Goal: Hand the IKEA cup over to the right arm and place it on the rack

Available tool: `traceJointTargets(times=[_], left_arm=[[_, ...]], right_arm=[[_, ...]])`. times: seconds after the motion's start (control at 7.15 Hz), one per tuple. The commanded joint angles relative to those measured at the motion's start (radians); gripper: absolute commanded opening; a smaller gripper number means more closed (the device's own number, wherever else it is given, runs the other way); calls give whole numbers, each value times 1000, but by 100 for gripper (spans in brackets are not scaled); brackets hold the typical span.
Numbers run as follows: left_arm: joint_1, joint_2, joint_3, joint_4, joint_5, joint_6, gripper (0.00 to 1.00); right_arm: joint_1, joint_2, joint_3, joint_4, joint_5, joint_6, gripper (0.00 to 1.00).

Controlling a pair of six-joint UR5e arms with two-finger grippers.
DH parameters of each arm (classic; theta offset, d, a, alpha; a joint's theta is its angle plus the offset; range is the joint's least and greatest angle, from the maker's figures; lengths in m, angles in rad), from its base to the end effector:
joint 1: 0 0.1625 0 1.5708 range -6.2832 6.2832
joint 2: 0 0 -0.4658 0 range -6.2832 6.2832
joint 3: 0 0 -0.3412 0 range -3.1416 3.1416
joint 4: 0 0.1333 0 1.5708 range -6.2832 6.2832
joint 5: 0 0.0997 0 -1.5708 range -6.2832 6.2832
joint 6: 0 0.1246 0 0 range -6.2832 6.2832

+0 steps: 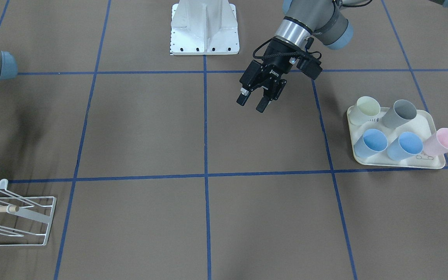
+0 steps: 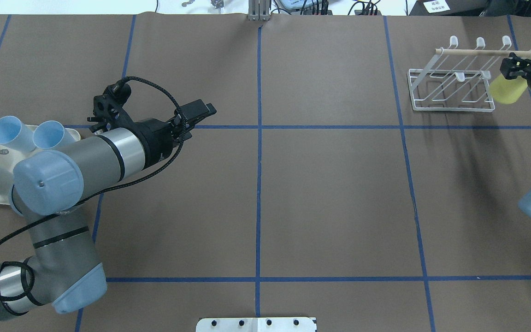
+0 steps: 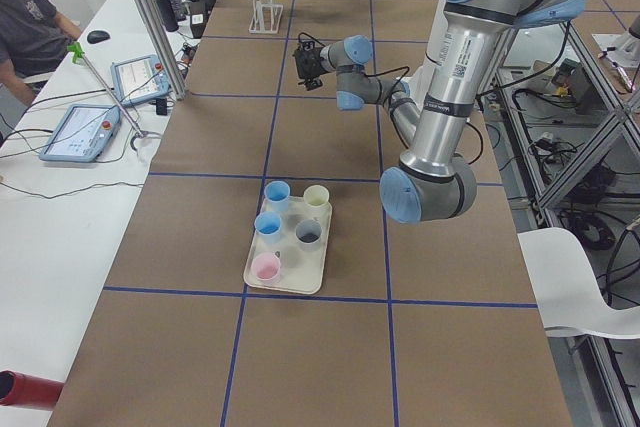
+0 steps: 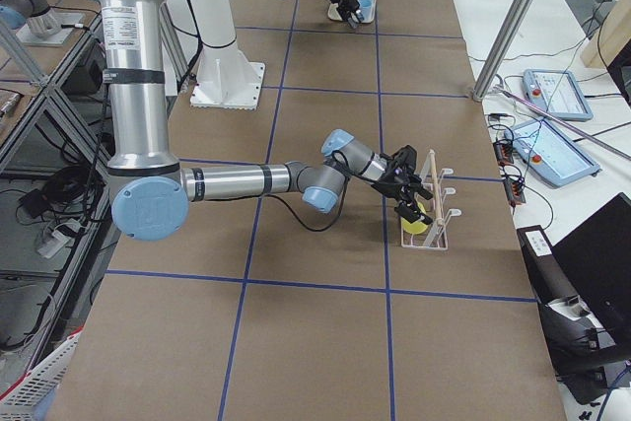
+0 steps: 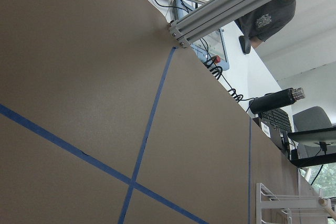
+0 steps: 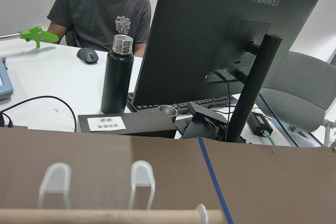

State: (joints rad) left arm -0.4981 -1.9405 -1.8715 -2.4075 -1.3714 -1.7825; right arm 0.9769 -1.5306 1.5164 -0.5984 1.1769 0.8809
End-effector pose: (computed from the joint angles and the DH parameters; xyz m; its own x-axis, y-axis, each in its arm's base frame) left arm 0.4199 -0.4082 0.2931 -0.0802 -0.1908 -0.9783 0.6394 0.7431 -0.1974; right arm -0.1360 -0.5251 0.6174 0.8471 0.2043 0.4906 -0.5210 0.5011 0.6909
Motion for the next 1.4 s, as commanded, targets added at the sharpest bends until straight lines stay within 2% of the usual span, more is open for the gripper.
traceJointTargets(times=[0.0, 0.14, 0.42, 0.56, 0.7, 0.84, 0.98, 1.12, 1.26], left_arm=[[0, 0, -1, -1, 0, 0, 100], [0, 0, -12, 1, -2, 0, 100], [-22, 43, -66, 2, -47, 5, 100], [-95, 81, -127, 58, -142, 53, 100], [-211, 92, -174, 182, -298, 99, 100], [-328, 110, -178, 238, -453, 153, 100], [-438, 186, -176, 273, -610, 314, 99], [-511, 278, -175, 277, -717, 485, 99], [-564, 352, -160, 280, -809, 596, 99]], right_arm=[[16, 1, -2, 8, 9, 1, 98], [40, 21, 8, 8, 44, 1, 98], [138, 18, 103, -6, 256, -2, 98], [179, 14, 148, -15, 355, 0, 98], [234, 20, 230, -99, 486, 10, 98], [256, 23, 340, -217, 580, 18, 99], [255, 29, 419, -277, 652, 105, 99], [255, 55, 439, -270, 790, 256, 99], [250, 91, 439, -265, 878, 394, 99]])
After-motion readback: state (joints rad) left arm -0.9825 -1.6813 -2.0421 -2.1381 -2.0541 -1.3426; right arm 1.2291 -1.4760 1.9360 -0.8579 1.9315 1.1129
